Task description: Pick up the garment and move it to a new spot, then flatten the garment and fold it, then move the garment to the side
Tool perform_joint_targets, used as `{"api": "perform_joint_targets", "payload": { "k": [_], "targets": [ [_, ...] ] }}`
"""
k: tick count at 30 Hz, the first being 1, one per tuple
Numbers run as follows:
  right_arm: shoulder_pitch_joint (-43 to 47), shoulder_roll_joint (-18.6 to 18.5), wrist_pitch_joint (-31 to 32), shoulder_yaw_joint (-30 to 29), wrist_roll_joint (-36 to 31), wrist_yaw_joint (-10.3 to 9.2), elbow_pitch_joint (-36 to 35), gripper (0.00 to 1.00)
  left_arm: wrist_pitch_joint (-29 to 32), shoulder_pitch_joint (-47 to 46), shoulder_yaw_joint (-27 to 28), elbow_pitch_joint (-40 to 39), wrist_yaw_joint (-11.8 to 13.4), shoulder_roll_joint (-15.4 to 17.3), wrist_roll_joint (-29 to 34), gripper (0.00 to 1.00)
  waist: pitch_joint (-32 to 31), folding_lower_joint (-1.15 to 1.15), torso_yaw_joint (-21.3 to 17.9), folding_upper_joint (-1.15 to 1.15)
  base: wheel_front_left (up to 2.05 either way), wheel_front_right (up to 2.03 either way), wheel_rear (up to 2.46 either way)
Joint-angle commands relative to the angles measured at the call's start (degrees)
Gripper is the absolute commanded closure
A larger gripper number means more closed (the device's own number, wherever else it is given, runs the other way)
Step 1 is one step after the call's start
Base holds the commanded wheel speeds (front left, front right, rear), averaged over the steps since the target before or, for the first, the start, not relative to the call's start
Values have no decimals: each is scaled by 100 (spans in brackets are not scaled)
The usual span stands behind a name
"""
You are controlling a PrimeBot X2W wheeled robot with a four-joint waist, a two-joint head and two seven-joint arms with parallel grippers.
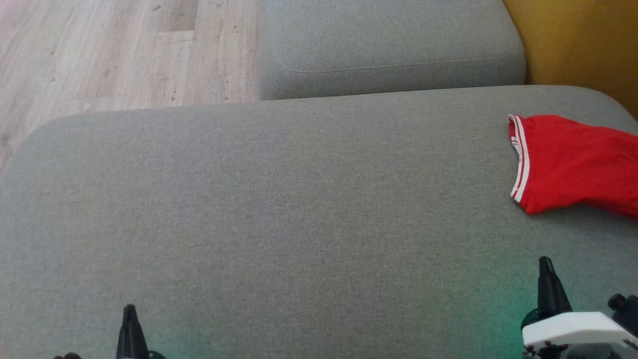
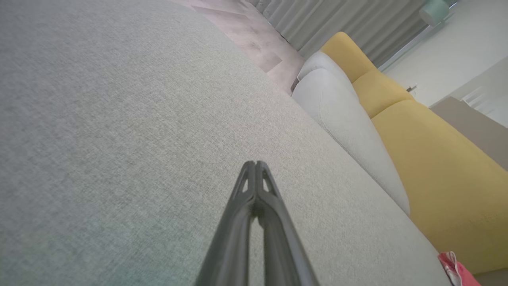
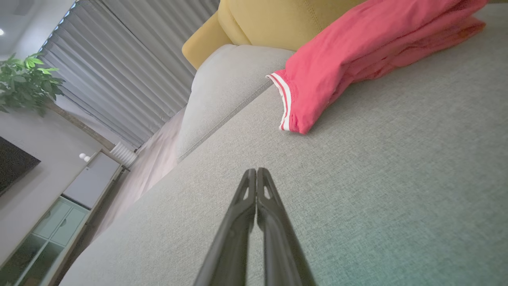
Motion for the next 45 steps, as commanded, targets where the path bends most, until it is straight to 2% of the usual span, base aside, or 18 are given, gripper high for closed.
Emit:
{"api": "perform_joint_targets", "payload": {
  "k": [1, 45],
  "targets": [
    [-330, -22, 38, 14, 213, 20, -216, 100, 47, -292, 140, -161, -26, 6, -167, 100, 4, 0, 0, 0, 0, 0, 0],
    [-824, -33, 745, -139, 3451, 33, -325, 100, 757, -1048, 399, -156, -230, 6, -2917, 100, 126, 0, -18, 0, 0, 0, 0]
  ]
}}
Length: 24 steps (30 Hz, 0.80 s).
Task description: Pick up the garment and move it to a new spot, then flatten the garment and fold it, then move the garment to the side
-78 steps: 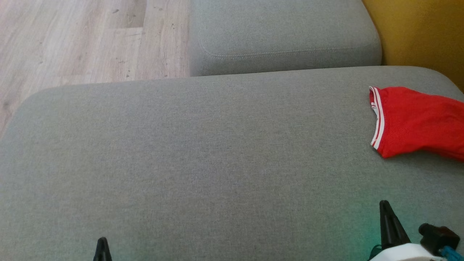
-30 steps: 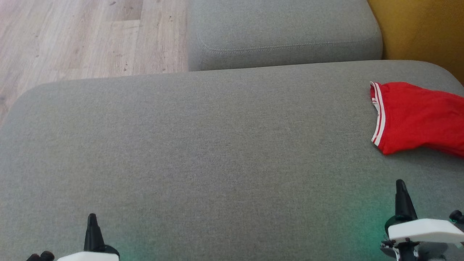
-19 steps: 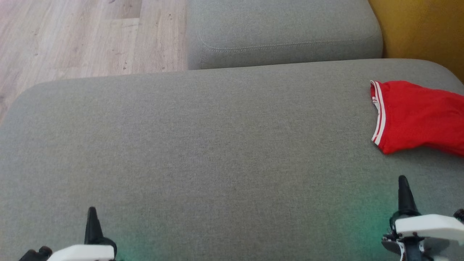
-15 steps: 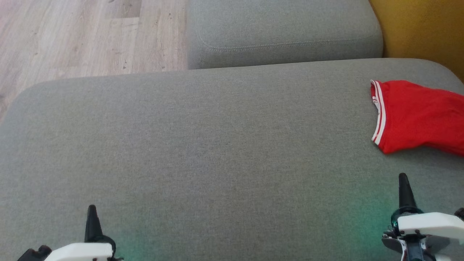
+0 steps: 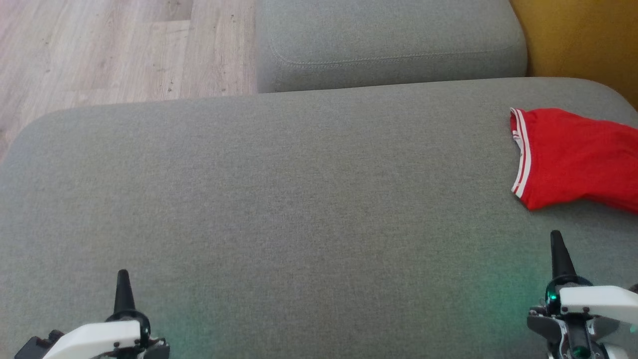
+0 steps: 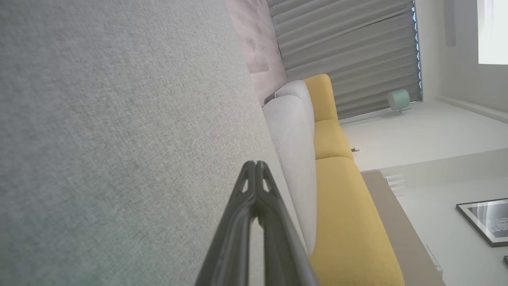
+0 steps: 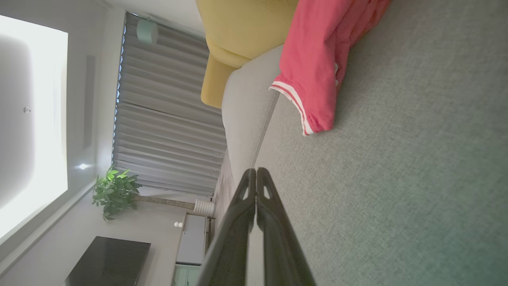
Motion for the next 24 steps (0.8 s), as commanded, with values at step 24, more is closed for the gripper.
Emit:
{"api": "perform_joint_targets", "payload": {
  "k": [24],
  "targets": [
    [-597, -39, 421, -16, 1888, 41, -298, 100, 423, -732, 308, -157, -156, 13, -1588, 100, 67, 0, -10, 0, 0, 0, 0]
  ]
}}
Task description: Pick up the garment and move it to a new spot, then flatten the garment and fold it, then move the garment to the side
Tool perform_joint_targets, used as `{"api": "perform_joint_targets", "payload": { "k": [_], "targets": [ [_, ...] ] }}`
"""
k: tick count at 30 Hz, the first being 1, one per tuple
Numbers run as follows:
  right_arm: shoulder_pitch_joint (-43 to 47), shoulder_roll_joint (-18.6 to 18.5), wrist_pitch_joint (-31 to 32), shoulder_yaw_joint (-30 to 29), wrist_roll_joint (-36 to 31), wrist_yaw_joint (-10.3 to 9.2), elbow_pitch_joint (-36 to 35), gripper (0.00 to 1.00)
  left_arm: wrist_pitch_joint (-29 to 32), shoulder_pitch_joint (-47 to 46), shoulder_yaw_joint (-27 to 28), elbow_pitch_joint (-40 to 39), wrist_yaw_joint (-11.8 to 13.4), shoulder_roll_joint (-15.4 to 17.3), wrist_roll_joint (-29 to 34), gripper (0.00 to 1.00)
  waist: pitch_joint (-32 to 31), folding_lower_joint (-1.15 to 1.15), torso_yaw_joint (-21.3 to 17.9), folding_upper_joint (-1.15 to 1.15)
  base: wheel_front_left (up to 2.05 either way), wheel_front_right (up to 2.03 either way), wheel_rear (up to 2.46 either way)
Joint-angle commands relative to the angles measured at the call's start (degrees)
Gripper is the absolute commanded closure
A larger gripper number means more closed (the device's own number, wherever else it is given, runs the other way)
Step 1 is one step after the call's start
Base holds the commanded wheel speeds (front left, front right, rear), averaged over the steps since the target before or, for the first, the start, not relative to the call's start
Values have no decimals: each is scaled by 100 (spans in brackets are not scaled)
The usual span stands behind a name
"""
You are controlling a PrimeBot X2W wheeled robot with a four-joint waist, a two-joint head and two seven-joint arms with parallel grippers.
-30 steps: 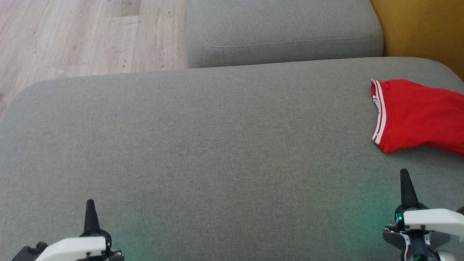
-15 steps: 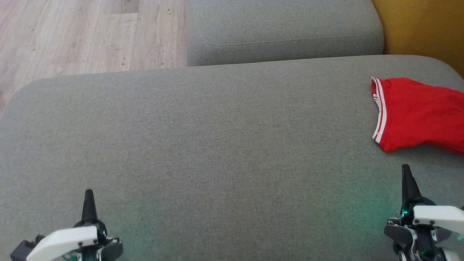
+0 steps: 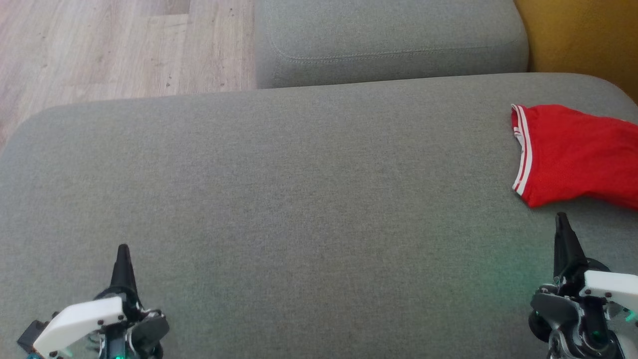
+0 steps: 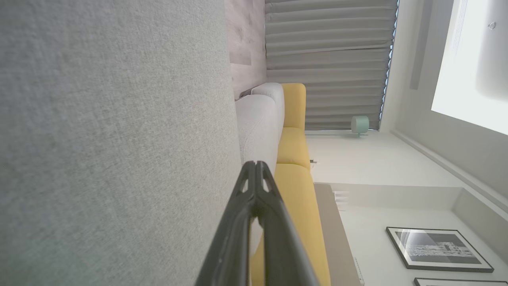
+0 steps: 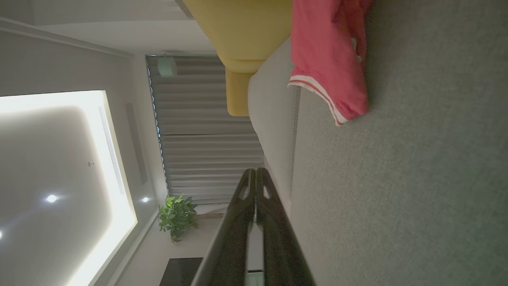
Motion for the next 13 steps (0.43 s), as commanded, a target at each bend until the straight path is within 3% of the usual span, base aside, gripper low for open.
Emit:
{"api": "perform_joint_targets", "payload": {
  "k": [1, 13],
  "targets": [
    [-318, -39, 63, 105, 221, 41, -221, 100, 57, -337, 241, -161, -46, 22, -170, 100, 4, 0, -1, 0, 0, 0, 0],
    [-318, -39, 62, 105, 222, 41, -221, 100, 57, -336, 241, -162, -46, 22, -170, 100, 4, 0, -1, 0, 0, 0, 0]
  ]
}}
